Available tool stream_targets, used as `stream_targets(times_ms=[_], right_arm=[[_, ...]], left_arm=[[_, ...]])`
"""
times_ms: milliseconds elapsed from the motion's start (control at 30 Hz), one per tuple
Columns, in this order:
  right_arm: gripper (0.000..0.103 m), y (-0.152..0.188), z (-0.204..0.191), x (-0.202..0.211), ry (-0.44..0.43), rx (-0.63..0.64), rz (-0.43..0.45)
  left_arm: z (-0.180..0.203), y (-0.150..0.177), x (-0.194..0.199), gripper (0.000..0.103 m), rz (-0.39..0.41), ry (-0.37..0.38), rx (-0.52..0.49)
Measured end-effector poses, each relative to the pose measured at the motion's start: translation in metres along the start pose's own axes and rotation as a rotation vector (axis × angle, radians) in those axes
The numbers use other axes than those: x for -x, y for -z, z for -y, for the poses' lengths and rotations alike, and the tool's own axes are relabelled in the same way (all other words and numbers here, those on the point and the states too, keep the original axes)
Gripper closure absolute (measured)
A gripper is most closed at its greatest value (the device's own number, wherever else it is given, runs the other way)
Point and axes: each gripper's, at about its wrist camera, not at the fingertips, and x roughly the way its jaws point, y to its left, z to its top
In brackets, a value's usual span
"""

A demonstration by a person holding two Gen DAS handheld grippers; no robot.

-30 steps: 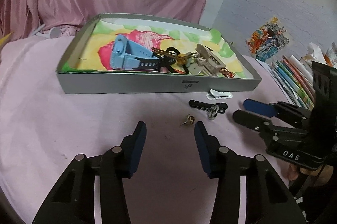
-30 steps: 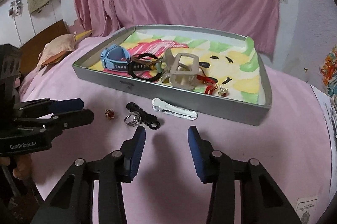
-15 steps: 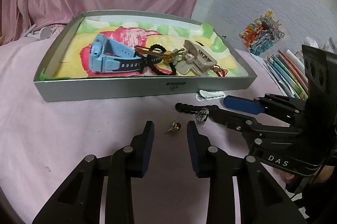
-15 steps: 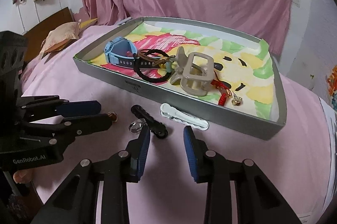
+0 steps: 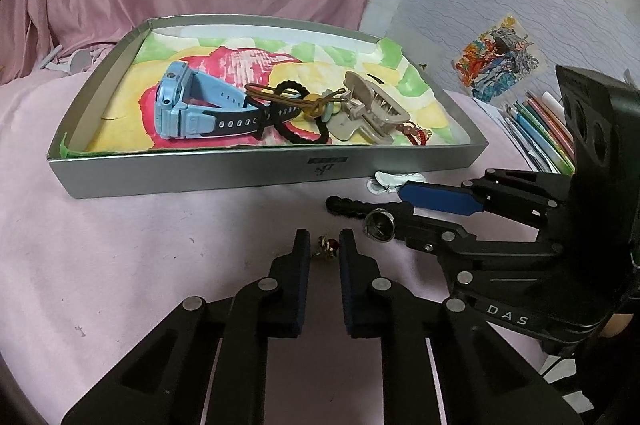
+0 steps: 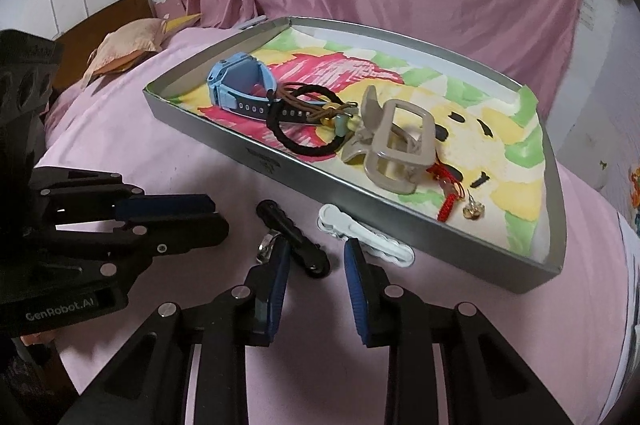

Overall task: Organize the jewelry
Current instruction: 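Grasp a small gold ring with the left tool while the right grasps the black beaded hair tie, then carry the ring and black beaded hair tie into the tray and open both tools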

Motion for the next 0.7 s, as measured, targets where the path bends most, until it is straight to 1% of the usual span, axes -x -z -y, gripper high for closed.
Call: stream_targets(times_ms=[33, 67, 100, 167, 367, 700], right_arm=[[0.076, -0.001, -0.001, -0.001, 0.002, 0.010, -0.003], [0.079, -0.002, -0.001, -0.001, 0.001, 0.017, -0.005], [0.083, -0.002, -0.002, -0.001, -0.005, 0.022, -0.007], [0.087, -0.002, -0.002, -0.001, -0.003, 0.025, -0.008], [0.088, 0.004, -0.003, 0.003, -0.016, -0.008, 0.006], [0.088, 0.021, 0.002, 0.017, -0.020, -0.136, 0.052]], left_arm=[[0.000, 0.000, 0.000, 0.093, 0.000, 0.001, 0.000], [0.000, 0.000, 0.000, 0.093, 0.000, 0.001, 0.001], [0.000, 0.000, 0.000, 0.093, 0.001, -0.001, 0.001], [0.000, 0.001, 0.000, 0.093, 0.001, -0.002, 0.002], [0.000, 0.002, 0.003, 0.096, 0.014, 0.004, 0.018], [0.002, 0.008, 0.007, 0.097, 0.036, -0.003, 0.031]])
